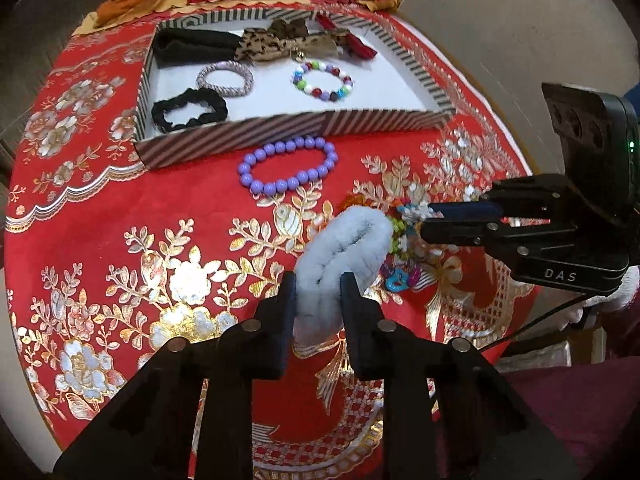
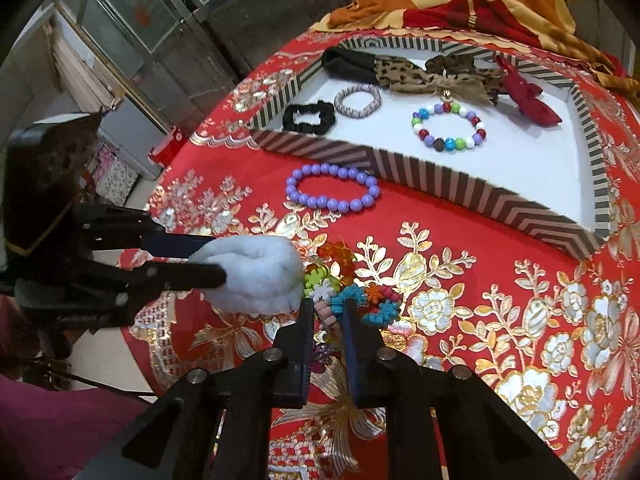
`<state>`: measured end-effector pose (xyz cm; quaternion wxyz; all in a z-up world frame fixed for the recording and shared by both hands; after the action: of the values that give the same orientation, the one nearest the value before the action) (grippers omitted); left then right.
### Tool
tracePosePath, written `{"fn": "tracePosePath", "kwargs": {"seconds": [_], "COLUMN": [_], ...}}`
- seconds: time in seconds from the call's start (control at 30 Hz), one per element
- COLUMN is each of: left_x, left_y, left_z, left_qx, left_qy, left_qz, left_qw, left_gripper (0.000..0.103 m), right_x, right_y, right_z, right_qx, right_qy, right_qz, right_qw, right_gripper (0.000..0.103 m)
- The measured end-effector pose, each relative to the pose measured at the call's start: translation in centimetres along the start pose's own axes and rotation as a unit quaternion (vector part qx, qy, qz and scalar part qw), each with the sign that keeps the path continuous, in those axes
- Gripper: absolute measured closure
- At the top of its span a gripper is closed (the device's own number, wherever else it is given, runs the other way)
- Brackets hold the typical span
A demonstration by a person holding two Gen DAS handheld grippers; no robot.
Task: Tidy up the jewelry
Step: 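Carry both items into the white tray and open both tools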
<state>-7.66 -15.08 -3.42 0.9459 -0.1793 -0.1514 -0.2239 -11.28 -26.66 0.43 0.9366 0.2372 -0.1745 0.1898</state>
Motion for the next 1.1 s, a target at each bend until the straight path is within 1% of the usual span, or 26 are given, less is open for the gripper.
{"fn": "tracePosePath", "kwargs": {"seconds": [0.13,0.43,0.9,1.1], "left_x": [-0.1,0.2,0.5,1.0], "left_y": [-0.2,-0.3,0.1,0.4], "left_z": [0.3,0.4,1.5,2.3], "left_qx": [0.007,0.024,0.026,0.023], "left_qy": [-0.005,-0.007,-0.02,-0.03], "left_qz": [-0.006,-0.011,-0.003,0.002], "left_qw": [0.9999,0.9996,0.9995,0.9993], "left_gripper": [0.086,0.087,0.087,0.087], "right_x": [0.0,1.0,1.8,2.6], "right_y": [-0.3,0.0,0.0,-0.8], "right_z": [0.6,2.9,5.0,6.3], "right_qx": [0.005,0.012,0.01,0.025], "right_qy": [-0.004,-0.027,-0.048,-0.063], "right_qz": [-0.011,-0.017,-0.02,-0.041], "right_qw": [1.0,0.999,0.999,0.997], "right_gripper": [0.09,0.09,0.09,0.09]}}
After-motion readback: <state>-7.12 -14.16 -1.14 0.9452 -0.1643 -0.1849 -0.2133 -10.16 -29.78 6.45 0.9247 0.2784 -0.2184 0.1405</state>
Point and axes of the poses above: each gripper's, at about its wrist camera, not at the fingertips, and z roughly against the way its jaws point, y to its left, x to its top, the point moved 10 cm from there along -z, roughly the way its jaws point, and after that the axes turned 4 degrees about z, right-handed, at the moved point
